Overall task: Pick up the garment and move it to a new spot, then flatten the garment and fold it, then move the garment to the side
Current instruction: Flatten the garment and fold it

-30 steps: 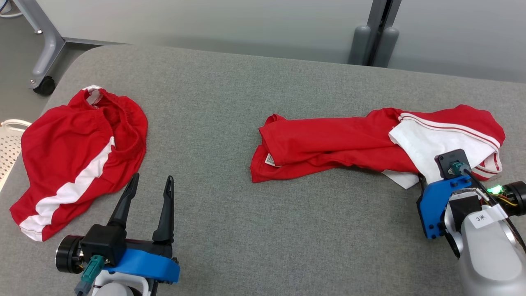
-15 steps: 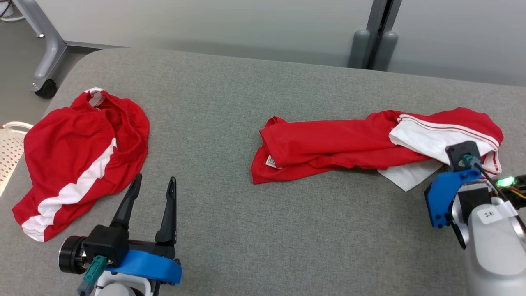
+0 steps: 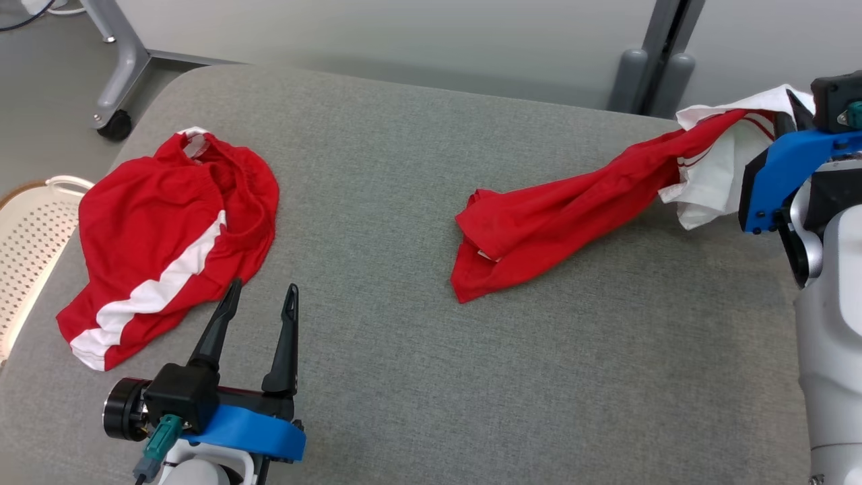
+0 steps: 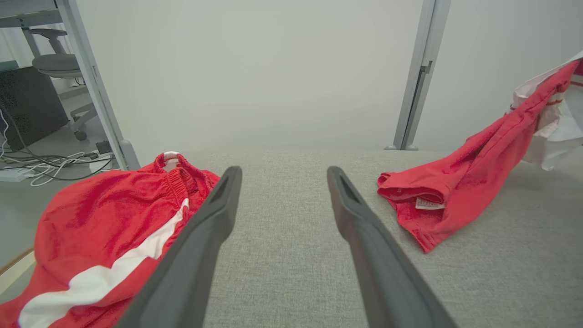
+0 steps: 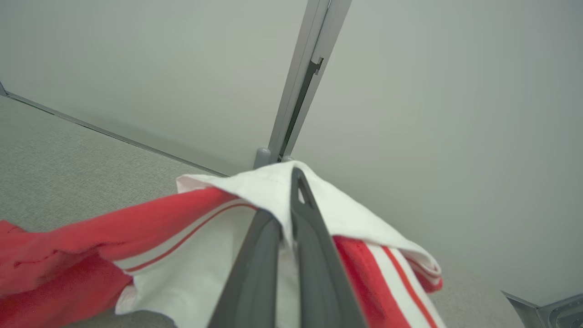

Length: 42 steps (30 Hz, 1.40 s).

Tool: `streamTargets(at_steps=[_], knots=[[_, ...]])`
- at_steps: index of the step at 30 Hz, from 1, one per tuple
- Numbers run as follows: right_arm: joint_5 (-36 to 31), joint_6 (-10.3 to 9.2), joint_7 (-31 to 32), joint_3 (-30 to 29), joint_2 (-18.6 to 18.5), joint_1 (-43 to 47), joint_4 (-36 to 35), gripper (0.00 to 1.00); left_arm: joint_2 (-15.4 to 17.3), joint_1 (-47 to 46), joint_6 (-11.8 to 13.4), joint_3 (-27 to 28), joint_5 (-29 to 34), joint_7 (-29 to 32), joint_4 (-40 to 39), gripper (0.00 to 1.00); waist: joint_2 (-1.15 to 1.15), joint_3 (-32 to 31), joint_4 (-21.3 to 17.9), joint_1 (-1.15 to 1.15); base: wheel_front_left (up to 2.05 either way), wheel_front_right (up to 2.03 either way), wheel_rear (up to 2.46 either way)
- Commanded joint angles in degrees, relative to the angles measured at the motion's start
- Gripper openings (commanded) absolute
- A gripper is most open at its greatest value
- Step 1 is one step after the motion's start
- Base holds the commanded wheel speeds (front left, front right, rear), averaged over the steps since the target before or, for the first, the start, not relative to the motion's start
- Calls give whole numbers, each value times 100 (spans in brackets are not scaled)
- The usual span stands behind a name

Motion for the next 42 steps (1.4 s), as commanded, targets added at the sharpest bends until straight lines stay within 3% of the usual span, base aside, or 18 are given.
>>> streamTargets(at_steps=[1,6,10,17,23,27,32,42], knots=[[137,0,50,-12,19,-94,89,0,-5,-44,-5,-10,5,-18,9,100,-1,41,80,0,0,0,0],[638,0,142,92,97,-346,168,0,-54,-35,-20,-55,-16,-24,64,100,-1,33,317,0,0,0,0],[926,0,141,602,176,-65,-344,0,-31,24,-1,-63,0,-28,65,100,-1,-33,364,0,0,0,0],[1606,0,563,1924,205,388,-2226,0,72,152,83,30,-39,-30,-8,100,-1,-212,46,0,0,0,0],[1680,-1,893,2453,91,537,-3865,0,103,162,122,38,-56,-14,-63,100,-1,-337,-222,0,0,0,0],[1423,-1,1354,2164,-150,1049,-4401,0,94,177,134,4,-64,2,-90,100,-1,-363,-328,0,0,0,0],[1118,0,1636,1330,-276,2275,-4275,0,67,150,127,-51,-81,6,-93,100,-1,-318,-361,0,0,0,0],[755,-1,1751,218,182,3896,-3454,0,50,67,115,-68,-108,-13,-61,100,-1,-201,-377,0,0,0,0]])
